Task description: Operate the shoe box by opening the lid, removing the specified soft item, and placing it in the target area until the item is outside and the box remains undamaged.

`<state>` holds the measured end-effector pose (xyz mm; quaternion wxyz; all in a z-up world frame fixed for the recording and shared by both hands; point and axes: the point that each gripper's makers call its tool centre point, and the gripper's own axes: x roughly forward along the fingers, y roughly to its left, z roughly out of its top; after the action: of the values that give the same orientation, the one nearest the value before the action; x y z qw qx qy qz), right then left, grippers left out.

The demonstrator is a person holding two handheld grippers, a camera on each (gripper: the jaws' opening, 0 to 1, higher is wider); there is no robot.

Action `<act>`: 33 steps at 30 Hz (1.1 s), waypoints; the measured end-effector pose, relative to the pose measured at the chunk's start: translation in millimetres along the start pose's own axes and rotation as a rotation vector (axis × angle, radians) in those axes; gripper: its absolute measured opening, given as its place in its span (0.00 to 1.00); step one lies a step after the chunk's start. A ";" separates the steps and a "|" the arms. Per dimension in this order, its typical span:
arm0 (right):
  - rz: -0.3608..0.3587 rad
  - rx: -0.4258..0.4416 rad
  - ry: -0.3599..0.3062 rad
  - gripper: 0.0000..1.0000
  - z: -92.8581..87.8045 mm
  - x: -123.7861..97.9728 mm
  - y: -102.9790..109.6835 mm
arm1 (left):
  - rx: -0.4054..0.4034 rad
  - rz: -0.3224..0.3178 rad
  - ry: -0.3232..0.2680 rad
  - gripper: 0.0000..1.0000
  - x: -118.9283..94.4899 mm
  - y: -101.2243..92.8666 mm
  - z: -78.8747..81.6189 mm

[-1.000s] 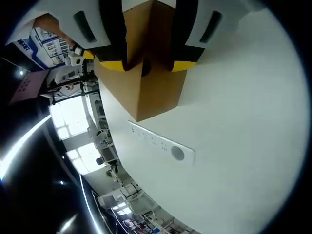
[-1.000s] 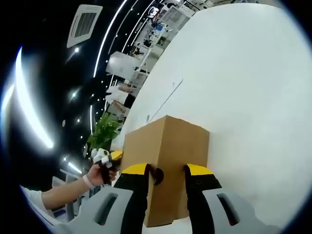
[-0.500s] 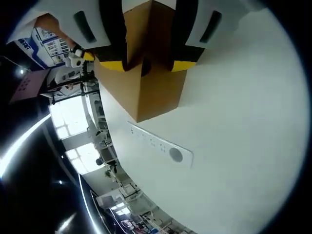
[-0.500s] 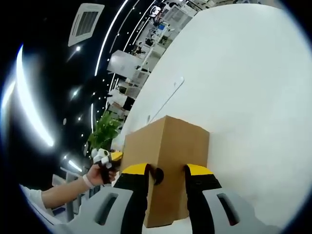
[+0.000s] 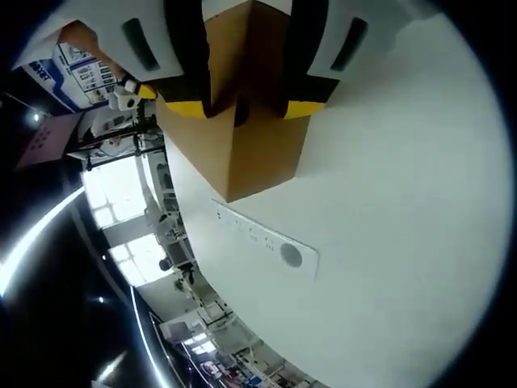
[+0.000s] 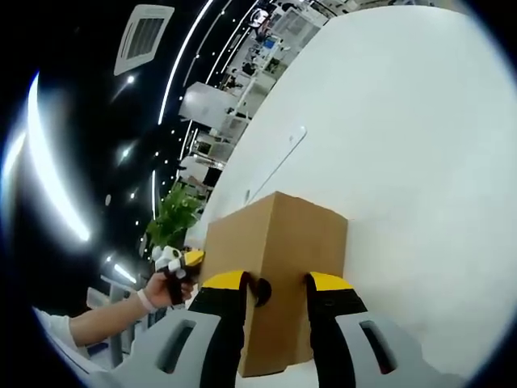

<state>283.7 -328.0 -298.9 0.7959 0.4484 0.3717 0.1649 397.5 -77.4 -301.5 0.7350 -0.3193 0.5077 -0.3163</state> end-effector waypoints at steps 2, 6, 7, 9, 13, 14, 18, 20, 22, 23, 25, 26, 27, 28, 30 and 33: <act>0.000 0.002 0.003 0.28 0.2 0.2 -0.2 | -0.001 0.000 -0.005 0.34 0.0 0.5 0.6; -0.003 0.000 -0.001 0.28 1.2 0.6 -0.8 | -0.005 0.000 -0.012 0.34 -1.2 -4.4 -4.7; -0.003 0.000 -0.002 0.28 1.5 0.7 -0.9 | -0.005 0.000 -0.012 0.34 -1.3 -5.0 -5.3; -0.005 -0.003 -0.007 0.28 2.5 1.1 -0.8 | -0.006 0.003 -0.012 0.34 -2.1 -7.7 -8.0; -0.006 -0.008 -0.007 0.28 4.7 2.3 -1.2 | -0.012 0.004 -0.018 0.34 -4.1 -11.6 -12.8; -0.006 -0.010 -0.006 0.28 5.3 2.5 -1.4 | -0.014 0.003 -0.020 0.34 -4.3 -12.0 -13.1; -0.007 -0.014 -0.002 0.28 7.9 3.3 -2.7 | -0.017 0.003 -0.022 0.33 -5.1 -13.3 -14.7; -0.008 -0.015 -0.003 0.28 7.8 3.2 -2.6 | -0.017 0.003 -0.023 0.33 -5.3 -13.6 -14.9; -0.009 -0.018 0.000 0.28 8.4 3.5 -3.0 | -0.019 0.004 -0.024 0.33 -5.5 -13.2 -14.5; -0.010 -0.018 0.000 0.28 8.3 3.4 -2.7 | -0.021 0.004 -0.025 0.33 -5.6 -13.3 -14.6; -0.011 -0.019 -0.001 0.28 8.3 3.4 -2.4 | -0.021 0.006 -0.026 0.33 -5.8 -13.5 -14.7; -0.011 -0.019 -0.001 0.28 8.4 3.5 -2.3 | -0.021 0.006 -0.027 0.33 -5.9 -13.3 -14.5; -0.012 -0.020 -0.002 0.28 8.6 3.7 -2.5 | -0.023 0.006 -0.028 0.33 -6.2 -13.2 -14.7; -0.012 -0.020 -0.003 0.28 8.8 3.7 -2.6 | -0.023 0.007 -0.028 0.33 -6.3 -12.9 -14.5; -0.012 -0.021 -0.005 0.28 9.4 4.0 -2.7 | -0.025 0.007 -0.029 0.33 -6.6 -12.3 -14.3; -0.013 -0.021 -0.005 0.28 10.1 4.2 -2.8 | -0.027 0.008 -0.031 0.34 -7.3 -10.7 -14.1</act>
<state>293.8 -333.0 -299.8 0.8027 0.4380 0.3708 0.1624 380.5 -80.2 -293.0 0.7396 -0.3319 0.5019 -0.3015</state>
